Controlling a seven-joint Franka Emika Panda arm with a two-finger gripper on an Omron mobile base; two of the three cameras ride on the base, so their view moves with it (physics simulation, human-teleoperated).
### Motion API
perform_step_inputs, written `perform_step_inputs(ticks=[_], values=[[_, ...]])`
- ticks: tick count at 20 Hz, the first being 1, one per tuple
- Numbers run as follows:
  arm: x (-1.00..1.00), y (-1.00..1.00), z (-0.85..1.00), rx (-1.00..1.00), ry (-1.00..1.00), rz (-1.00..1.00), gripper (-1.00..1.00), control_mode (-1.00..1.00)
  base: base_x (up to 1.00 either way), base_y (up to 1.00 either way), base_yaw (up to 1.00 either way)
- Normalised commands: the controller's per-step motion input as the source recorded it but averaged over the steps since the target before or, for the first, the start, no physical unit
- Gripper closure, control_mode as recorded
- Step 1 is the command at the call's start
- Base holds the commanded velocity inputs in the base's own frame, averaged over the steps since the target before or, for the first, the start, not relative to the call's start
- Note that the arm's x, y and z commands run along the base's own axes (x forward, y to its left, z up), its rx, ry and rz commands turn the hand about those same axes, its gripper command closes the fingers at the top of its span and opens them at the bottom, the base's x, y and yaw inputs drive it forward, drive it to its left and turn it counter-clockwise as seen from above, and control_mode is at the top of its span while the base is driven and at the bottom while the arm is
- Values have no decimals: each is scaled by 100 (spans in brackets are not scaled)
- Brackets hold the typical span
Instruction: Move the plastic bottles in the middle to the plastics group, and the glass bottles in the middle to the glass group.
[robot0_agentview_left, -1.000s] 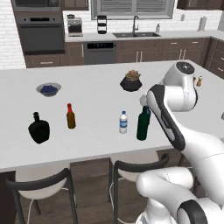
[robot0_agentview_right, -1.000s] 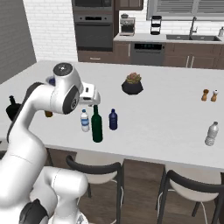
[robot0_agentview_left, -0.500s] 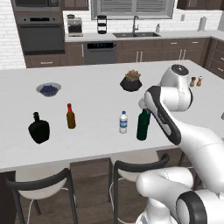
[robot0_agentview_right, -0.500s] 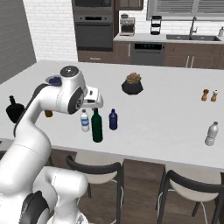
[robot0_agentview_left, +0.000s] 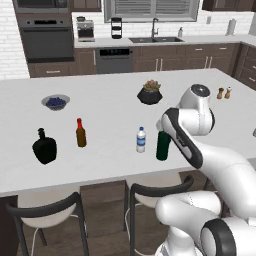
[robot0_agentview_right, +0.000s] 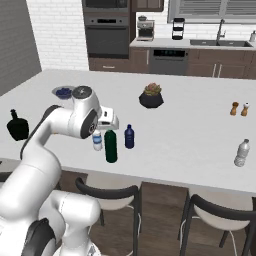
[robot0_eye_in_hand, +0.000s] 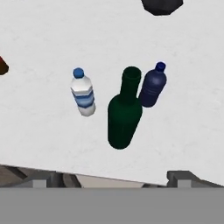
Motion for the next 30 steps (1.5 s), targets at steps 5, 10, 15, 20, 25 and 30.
perform_step_inputs(ticks=[5,10,15,20,25,30], values=[[19,0,-2,0,0,0,-100,-100,0,0,0],[9,0,-4,0,0,0,-100,-100,0,0,0],[10,0,-12,0,0,0,-100,-100,0,0,0],[17,0,-19,0,0,0,-100,-100,0,0,0],[16,0,-9,-2,0,0,-100,-100,0,0,0],[12,-7,-3,0,0,-1,-100,-100,0,0,0]])
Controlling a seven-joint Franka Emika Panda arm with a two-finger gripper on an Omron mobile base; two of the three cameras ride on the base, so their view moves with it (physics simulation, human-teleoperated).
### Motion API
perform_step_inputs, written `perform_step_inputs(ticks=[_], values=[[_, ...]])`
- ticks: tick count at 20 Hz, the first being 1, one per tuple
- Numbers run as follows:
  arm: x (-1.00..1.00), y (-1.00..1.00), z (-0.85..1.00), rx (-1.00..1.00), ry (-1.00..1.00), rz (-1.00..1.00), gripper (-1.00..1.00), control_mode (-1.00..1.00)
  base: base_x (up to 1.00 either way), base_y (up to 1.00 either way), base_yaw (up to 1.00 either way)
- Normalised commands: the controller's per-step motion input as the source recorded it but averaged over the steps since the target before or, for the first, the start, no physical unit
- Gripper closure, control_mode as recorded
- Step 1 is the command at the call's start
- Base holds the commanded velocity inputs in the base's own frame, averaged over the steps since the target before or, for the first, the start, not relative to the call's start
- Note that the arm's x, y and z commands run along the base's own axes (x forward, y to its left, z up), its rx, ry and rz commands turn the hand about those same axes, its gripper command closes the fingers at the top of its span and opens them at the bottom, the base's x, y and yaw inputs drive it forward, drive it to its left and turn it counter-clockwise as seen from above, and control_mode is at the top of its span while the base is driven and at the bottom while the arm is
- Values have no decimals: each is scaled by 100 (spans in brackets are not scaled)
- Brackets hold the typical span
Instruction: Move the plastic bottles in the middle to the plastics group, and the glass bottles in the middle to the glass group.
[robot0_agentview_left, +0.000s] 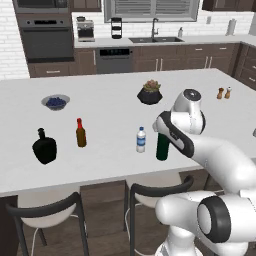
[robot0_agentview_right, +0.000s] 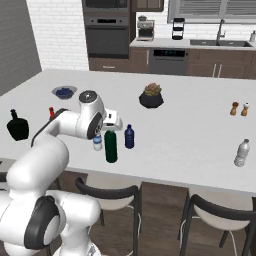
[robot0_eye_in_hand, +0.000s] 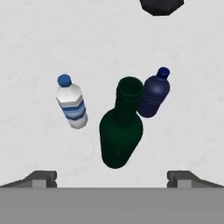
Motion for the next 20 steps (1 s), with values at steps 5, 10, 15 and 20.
perform_step_inputs(ticks=[5,10,15,20], values=[[19,-14,-6,0,0,-1,-100,-100,0,0,0],[3,-2,-9,0,0,0,-100,-100,0,0,0],[7,0,-11,0,0,0,-100,-100,0,0,0],[9,0,-15,0,0,0,-100,-100,0,0,0]])
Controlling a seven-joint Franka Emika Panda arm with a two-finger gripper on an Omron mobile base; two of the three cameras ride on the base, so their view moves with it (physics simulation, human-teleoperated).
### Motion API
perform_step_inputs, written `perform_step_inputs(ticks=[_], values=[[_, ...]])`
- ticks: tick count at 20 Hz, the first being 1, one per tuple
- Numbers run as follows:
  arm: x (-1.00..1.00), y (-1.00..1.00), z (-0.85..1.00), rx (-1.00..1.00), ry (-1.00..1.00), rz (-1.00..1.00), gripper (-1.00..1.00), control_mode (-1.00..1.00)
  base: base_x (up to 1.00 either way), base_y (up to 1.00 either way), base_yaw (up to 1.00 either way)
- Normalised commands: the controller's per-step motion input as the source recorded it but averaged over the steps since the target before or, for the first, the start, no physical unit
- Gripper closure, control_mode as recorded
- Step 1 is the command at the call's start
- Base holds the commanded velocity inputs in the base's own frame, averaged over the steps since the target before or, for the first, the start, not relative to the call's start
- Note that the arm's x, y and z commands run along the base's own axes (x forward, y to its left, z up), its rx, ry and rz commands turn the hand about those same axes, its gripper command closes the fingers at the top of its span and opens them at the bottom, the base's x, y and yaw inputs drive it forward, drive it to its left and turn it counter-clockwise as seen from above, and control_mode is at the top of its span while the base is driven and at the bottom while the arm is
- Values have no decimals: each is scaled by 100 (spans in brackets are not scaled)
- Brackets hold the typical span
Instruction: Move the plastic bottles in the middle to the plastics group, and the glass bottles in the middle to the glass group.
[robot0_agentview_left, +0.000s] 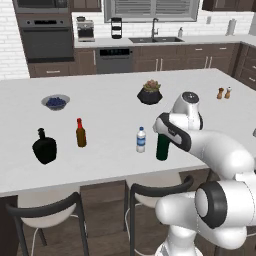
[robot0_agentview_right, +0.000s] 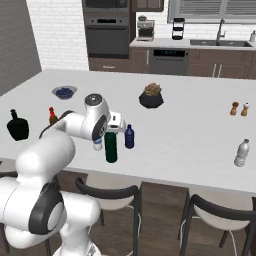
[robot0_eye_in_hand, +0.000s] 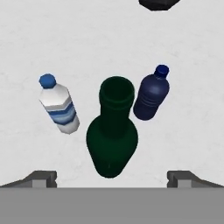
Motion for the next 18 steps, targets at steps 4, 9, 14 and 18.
perform_step_inputs(ticks=[4,9,14,18], values=[[12,0,-14,0,0,0,-100,-100,0,0,0],[15,0,-3,0,0,0,-100,-100,0,0,0],[12,0,0,0,0,0,-100,-100,0,0,0],[3,0,-6,0,0,0,-100,-100,0,0,0]])
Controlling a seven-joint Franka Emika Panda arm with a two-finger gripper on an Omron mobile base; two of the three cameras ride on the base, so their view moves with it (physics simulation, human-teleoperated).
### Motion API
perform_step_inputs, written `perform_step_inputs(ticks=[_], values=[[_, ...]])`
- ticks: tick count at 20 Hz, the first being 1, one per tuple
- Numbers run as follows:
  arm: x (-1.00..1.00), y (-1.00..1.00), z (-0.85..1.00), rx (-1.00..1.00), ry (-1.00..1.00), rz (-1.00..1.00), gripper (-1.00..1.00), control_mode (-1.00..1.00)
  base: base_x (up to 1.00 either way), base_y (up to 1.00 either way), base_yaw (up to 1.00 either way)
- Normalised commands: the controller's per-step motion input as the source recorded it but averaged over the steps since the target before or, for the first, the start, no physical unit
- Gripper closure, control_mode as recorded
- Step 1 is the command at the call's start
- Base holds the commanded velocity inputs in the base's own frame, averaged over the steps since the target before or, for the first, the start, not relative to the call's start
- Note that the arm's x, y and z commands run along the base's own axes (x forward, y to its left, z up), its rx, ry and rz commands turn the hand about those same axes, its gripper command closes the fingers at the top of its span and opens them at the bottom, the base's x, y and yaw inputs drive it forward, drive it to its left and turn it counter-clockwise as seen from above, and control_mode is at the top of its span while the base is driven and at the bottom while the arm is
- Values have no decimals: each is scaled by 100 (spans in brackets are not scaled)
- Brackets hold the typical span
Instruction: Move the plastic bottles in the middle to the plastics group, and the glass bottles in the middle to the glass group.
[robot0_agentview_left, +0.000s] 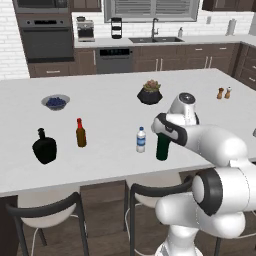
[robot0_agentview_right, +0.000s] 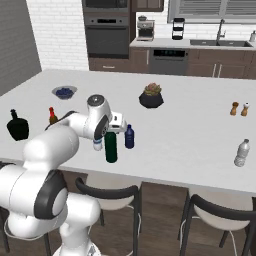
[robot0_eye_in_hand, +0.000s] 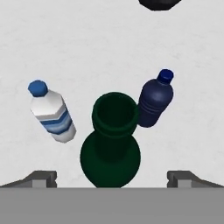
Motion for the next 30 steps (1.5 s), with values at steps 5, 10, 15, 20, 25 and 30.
perform_step_inputs(ticks=[5,10,15,20,25,30], values=[[1,0,-14,0,0,0,-100,-100,0,0,0],[1,0,-7,0,0,0,-100,-100,0,0,0],[7,0,-1,0,0,0,-100,-100,0,0,0],[1,0,-8,0,0,0,-100,-100,0,0,0],[0,0,-11,0,0,0,-100,-100,0,0,0],[4,0,-12,0,0,0,-100,-100,0,0,0]])
